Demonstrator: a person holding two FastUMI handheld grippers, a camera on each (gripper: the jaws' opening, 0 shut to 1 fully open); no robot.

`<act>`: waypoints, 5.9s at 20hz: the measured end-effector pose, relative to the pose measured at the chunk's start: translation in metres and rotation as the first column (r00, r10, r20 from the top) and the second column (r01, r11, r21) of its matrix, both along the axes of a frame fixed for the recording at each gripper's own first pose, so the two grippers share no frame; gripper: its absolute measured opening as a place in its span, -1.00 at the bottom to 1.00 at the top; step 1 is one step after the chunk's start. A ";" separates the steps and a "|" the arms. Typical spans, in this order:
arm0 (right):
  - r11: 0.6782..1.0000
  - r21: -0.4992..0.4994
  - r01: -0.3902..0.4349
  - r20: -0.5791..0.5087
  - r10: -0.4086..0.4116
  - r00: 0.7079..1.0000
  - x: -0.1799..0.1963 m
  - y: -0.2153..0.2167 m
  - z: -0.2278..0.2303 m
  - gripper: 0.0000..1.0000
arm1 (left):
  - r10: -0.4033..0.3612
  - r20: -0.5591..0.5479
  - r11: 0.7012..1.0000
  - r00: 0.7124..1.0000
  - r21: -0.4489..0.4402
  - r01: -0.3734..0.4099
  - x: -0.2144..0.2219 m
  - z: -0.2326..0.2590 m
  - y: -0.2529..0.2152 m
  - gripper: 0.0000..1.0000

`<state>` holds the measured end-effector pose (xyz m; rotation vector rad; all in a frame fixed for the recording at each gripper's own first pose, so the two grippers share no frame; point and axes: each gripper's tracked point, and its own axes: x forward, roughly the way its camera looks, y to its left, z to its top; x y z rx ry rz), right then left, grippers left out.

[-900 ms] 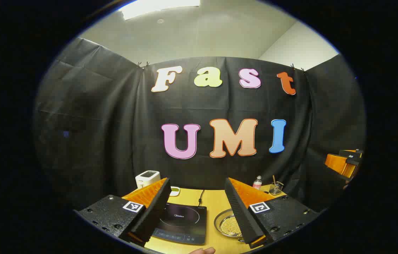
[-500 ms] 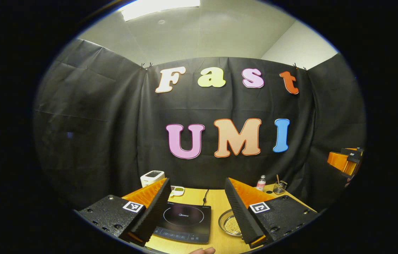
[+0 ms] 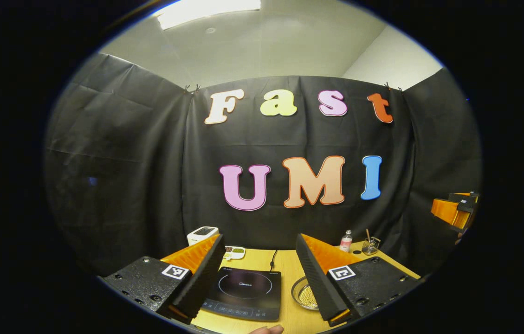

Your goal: First push the handle of the pot to place it horizontally, then grasp the pot with both hands and set it on the induction cooktop.

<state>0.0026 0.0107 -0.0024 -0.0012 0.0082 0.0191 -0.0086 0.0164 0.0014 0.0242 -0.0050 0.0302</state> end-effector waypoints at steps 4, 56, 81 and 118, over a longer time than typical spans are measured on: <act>1.000 0.005 -0.015 -0.014 0.015 1.000 0.003 0.012 -0.002 0.94 | -0.003 0.002 1.000 1.000 0.007 0.003 -0.001 -0.001 0.006 0.77; 0.964 0.219 -0.151 -0.948 0.247 0.200 -0.009 0.185 -0.406 -0.94 | 0.095 -0.199 0.990 0.975 -0.083 -0.113 0.093 -0.101 0.118 0.76; 0.985 0.152 -0.077 -0.972 0.163 0.168 0.007 0.103 -0.418 -0.94 | 0.086 -0.212 0.992 0.974 -0.070 -0.103 0.113 -0.104 0.090 0.86; 0.986 0.151 -0.067 -0.935 0.164 0.313 0.179 -0.024 -0.407 -0.94 | 0.092 -0.287 0.996 0.954 0.008 -0.093 0.155 -0.117 -0.029 0.76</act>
